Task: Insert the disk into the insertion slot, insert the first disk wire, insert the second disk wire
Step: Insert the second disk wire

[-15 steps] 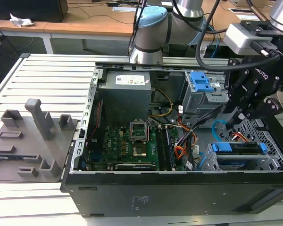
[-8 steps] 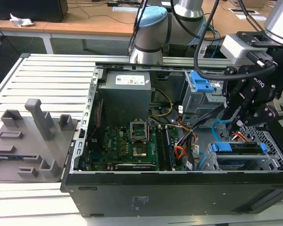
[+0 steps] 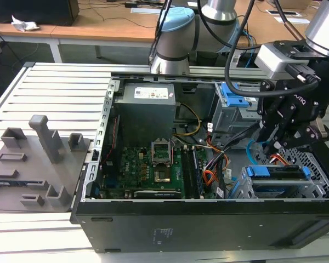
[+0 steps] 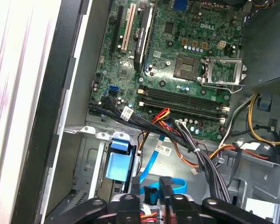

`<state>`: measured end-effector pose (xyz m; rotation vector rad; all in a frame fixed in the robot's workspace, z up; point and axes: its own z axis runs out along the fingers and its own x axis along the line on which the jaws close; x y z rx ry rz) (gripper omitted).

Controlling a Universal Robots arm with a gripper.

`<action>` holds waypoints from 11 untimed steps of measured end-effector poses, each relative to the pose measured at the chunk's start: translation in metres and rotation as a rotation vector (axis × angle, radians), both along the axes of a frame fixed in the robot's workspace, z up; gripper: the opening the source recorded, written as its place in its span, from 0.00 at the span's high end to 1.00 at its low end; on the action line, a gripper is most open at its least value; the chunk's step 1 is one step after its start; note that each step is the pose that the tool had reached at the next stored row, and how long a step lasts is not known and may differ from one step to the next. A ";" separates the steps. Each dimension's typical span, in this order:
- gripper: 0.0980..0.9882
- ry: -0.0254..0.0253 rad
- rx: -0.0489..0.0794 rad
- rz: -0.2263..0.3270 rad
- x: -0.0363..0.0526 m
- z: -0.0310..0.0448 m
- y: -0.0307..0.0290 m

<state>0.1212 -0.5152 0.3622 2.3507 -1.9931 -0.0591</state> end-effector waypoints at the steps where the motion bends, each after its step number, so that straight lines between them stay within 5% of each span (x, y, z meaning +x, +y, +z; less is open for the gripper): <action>1: 0.87 0.0000 0.000 0.000 0.0000 0.0000 0.0000; 6: 0.93 -0.0001 -0.001 0.000 0.0000 -0.0001 -0.0005; 11: 0.93 0.0000 -0.001 0.000 0.0000 -0.0001 -0.0184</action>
